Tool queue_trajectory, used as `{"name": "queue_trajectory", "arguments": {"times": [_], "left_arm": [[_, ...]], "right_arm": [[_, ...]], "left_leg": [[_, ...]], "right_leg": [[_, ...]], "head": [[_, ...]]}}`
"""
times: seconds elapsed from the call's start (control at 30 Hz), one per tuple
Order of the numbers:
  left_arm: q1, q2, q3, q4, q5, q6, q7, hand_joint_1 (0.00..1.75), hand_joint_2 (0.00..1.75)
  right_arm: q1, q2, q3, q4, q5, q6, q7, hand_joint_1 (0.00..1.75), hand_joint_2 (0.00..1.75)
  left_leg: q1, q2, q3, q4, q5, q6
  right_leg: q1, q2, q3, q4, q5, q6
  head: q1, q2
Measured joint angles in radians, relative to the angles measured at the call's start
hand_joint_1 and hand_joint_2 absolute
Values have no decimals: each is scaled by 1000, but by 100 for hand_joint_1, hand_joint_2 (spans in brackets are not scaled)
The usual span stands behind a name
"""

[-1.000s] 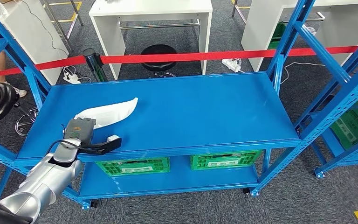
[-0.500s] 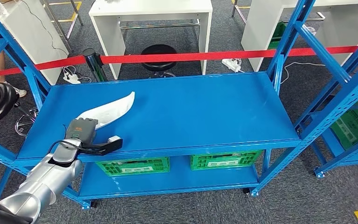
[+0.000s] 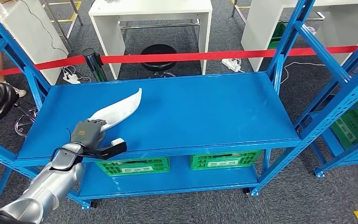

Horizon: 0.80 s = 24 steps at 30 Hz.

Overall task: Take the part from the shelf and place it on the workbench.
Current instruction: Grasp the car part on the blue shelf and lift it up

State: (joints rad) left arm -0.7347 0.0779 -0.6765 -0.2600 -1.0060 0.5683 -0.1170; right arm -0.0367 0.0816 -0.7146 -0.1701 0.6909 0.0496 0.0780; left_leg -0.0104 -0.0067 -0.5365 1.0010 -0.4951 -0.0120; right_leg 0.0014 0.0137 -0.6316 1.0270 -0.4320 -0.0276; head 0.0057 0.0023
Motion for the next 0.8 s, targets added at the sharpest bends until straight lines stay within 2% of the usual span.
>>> {"name": "queue_trajectory", "arguments": {"times": [0.13, 0.27, 0.33, 0.4, 0.47, 0.53, 0.6, 0.7, 0.8], "left_arm": [[0, -25, 71, -14, 103, -17, -77, 175, 175], [-13, -62, 160, -54, 237, -60, -195, 175, 175], [-27, -82, 207, -89, 332, -109, -262, 175, 175], [-36, -95, 244, -149, 473, -197, -335, 175, 175], [-39, -100, 271, -255, 653, -336, -375, 175, 175], [-34, -93, 279, -402, 838, -481, -372, 175, 175], [-19, -74, 279, -574, 993, -578, -357, 175, 175], [29, -43, 279, -817, 1118, -629, -341, 175, 175], [98, -14, 281, -990, 1181, -646, -334, 175, 175]], "right_arm": [[-1, 0, -4, 0, 0, 0, -3, 0, 0], [-1, 0, -8, 0, 0, -3, -3, 0, 0], [-2, 0, -13, 0, 0, -4, -3, 0, 0], [-2, 0, -20, 0, 0, -7, -6, 0, 0], [-1, 0, -28, 0, -1, -9, -13, 0, 0], [0, 0, -36, 0, -5, -10, -23, 0, 0], [0, -1, -48, 0, -13, -11, -33, 0, 0], [1, 0, -64, 0, -18, -11, -43, 0, 0], [2, 0, -76, 0, -17, -13, -41, 0, 0]], "left_leg": [[0, 0, 0, 0, 0, 0], [0, -1, -2, 1, 0, 0], [0, -1, -2, 2, 0, 0], [0, -1, -2, 2, 0, 0], [0, 0, -3, 2, 0, 0], [0, 0, -4, 3, 0, 1], [0, 0, -5, 3, -1, 1], [0, 0, -5, 2, -1, 2], [0, 0, -5, 2, -2, 3]], "right_leg": [[0, 0, 0, 0, 0, 0], [0, -1, -1, 0, 0, 0], [0, -1, -1, 0, 1, 1], [0, 0, -1, 0, 1, 2], [0, 1, -2, 0, 2, 2], [0, 1, -2, 0, 2, 2], [0, 1, -2, 0, 1, 2], [0, 1, -2, 0, 0, 4], [0, 1, -2, 0, -1, 4]], "head": [[0, 0], [0, 0], [0, 0], [0, 0], [0, 0], [0, 0], [0, 0], [0, 0], [0, 0]]}}
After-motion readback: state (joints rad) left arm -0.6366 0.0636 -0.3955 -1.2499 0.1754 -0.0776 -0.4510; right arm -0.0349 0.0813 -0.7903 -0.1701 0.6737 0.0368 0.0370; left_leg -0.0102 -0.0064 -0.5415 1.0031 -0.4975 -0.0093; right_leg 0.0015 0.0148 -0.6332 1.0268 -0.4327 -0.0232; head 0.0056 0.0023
